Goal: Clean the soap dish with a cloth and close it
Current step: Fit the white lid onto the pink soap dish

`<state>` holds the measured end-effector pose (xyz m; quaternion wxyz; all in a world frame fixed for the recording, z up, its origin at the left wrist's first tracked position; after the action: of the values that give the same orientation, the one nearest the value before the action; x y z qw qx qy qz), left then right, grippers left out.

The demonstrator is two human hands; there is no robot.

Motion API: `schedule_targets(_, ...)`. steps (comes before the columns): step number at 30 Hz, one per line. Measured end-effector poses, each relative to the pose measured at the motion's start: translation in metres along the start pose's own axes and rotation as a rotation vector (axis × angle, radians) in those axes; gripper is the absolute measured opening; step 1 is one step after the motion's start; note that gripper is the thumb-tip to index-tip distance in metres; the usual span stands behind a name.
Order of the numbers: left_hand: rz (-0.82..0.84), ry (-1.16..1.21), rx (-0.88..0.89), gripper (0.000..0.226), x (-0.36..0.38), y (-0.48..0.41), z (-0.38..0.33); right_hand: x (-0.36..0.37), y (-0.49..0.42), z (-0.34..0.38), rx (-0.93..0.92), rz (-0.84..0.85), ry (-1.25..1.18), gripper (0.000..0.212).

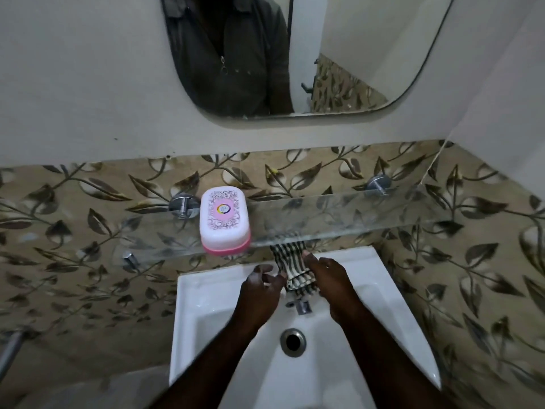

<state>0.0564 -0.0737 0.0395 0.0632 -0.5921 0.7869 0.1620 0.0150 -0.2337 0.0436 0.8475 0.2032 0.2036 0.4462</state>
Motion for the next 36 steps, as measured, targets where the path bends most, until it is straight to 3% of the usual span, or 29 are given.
schedule_targets(4,-0.077,0.009,-0.004,0.043,0.002,-0.005,0.006,0.005,-0.003,-0.002,0.036,0.153,-0.073,0.034)
schedule_targets(7,-0.069,0.118,-0.072,0.031,0.001,0.0,0.013,0.008,-0.006,0.001,-0.077,0.164,-0.099,0.041)
schedule_targets(11,-0.144,0.274,-0.065,0.021,-0.008,0.009,0.014,-0.006,0.018,0.021,-0.288,0.194,-0.038,0.028)
schedule_targets(14,-0.192,0.401,-0.036,0.015,-0.005,0.022,0.0,-0.033,0.039,0.033,-0.397,0.383,-0.07,0.03)
schedule_targets(17,-0.012,0.718,-0.066,0.04,0.022,0.042,-0.021,-0.062,0.051,0.038,-0.331,0.624,-0.194,0.029)
schedule_targets(19,0.183,0.928,-0.195,0.053,0.045,0.054,-0.033,-0.077,0.045,0.035,-0.256,0.667,-0.223,0.026)
schedule_targets(23,0.387,0.833,-0.311,0.052,0.086,0.049,-0.034,-0.105,0.009,0.011,-0.075,0.421,-0.167,0.032)
schedule_targets(25,0.396,0.784,-0.345,0.049,0.103,0.039,-0.029,-0.12,-0.006,-0.004,-0.03,0.294,-0.324,0.043)
schedule_targets(27,0.398,0.776,-0.38,0.04,0.12,0.028,-0.028,-0.135,-0.016,-0.016,-0.021,0.261,-0.527,0.052)
schedule_targets(29,0.414,0.722,-0.391,0.03,0.136,0.018,-0.024,-0.145,-0.025,-0.033,0.007,0.282,-0.58,0.066)
schedule_targets(32,0.344,0.512,-0.408,0.019,0.154,0.005,-0.009,-0.152,-0.037,-0.056,0.085,0.229,-0.339,0.082)
schedule_targets(34,0.262,0.397,-0.437,0.013,0.163,0.003,-0.001,-0.16,-0.044,-0.055,0.025,0.082,-0.168,0.08)
schedule_targets(36,0.251,0.345,-0.425,0.013,0.172,0.004,-0.003,-0.167,-0.051,-0.044,-0.081,-0.059,-0.15,0.068)
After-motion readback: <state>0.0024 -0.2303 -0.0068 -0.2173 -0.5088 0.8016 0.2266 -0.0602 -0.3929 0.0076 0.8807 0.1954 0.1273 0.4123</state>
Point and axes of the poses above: each hand's wrist, its own y-axis away from the middle knuckle, its own x-axis out of the palm, z = x × y, the point moved 4 cm from there along -y, towards the middle knuckle, and after that the axes turned 5 degrees about x, right-handed, at the moved point
